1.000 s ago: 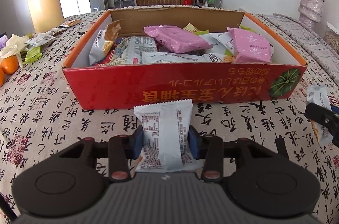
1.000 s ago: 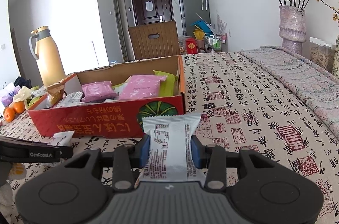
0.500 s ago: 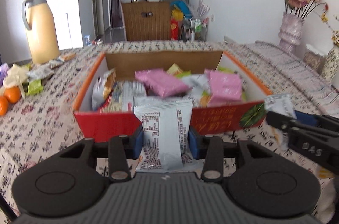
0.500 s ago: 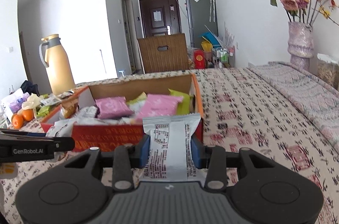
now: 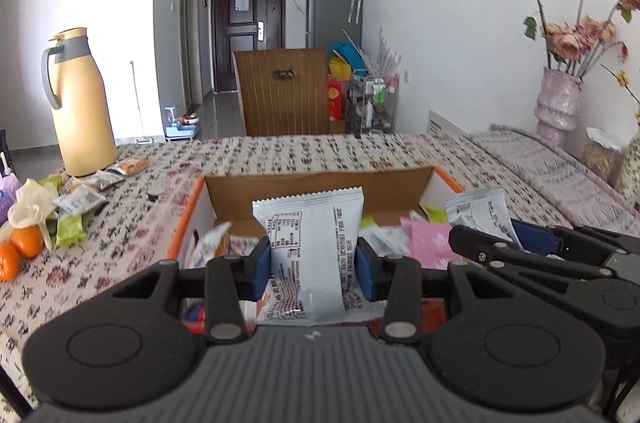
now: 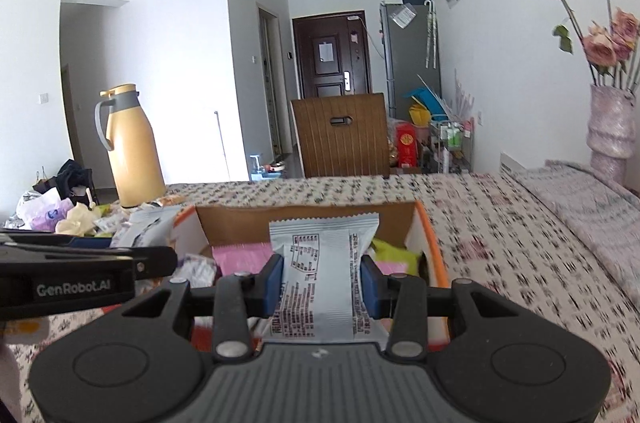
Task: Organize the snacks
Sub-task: 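Carry both white packets over the box with both grippers, then drop both white packets into the box and open both grippers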
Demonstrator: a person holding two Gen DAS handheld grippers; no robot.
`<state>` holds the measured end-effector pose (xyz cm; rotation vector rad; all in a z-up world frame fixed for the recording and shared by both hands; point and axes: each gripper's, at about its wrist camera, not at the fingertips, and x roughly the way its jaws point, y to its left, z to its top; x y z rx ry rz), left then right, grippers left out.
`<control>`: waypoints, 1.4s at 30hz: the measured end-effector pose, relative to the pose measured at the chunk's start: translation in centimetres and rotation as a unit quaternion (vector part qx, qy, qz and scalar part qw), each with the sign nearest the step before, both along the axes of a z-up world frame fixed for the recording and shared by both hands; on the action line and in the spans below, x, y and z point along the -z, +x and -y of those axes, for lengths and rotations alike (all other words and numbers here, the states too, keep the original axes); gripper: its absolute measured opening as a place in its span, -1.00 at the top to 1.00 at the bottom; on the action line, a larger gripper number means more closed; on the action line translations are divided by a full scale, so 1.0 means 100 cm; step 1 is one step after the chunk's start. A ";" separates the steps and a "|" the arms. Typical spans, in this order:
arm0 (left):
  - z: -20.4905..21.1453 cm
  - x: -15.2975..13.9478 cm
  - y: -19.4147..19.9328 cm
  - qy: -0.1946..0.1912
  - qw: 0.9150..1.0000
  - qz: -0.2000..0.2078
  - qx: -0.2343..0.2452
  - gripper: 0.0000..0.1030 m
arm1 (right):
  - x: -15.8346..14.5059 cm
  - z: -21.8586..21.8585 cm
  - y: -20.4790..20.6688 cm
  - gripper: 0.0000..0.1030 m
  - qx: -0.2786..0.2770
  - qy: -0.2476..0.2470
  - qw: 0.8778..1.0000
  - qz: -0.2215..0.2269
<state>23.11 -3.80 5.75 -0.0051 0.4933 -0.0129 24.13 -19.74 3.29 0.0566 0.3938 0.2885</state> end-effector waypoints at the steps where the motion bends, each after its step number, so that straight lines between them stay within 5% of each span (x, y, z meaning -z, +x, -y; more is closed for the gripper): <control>1: -0.001 -0.001 0.006 -0.001 1.000 0.002 -0.004 0.16 | -0.002 -0.003 0.005 0.24 -0.001 -0.001 1.000 0.002; 18: -0.027 0.026 0.058 -0.022 0.999 0.015 -0.024 0.13 | 0.021 -0.016 0.062 0.19 0.012 0.000 1.000 0.000; 22: -0.031 0.028 0.054 -0.026 0.999 0.021 -0.033 -0.49 | 0.025 -0.012 0.063 0.00 0.023 0.001 1.000 -0.011; 24: -0.032 0.027 0.052 -0.025 0.999 0.024 -0.036 -0.61 | 0.027 -0.008 0.064 -0.64 0.039 0.006 0.999 -0.015; 27: -0.032 0.025 0.048 -0.025 0.998 0.034 -0.046 -0.97 | 0.028 -0.002 0.064 -0.88 0.060 0.014 0.998 -0.013; 42: -0.034 0.000 0.015 -0.027 0.997 0.059 -0.045 -1.00 | 0.013 0.008 0.047 -1.00 0.083 0.016 0.996 -0.006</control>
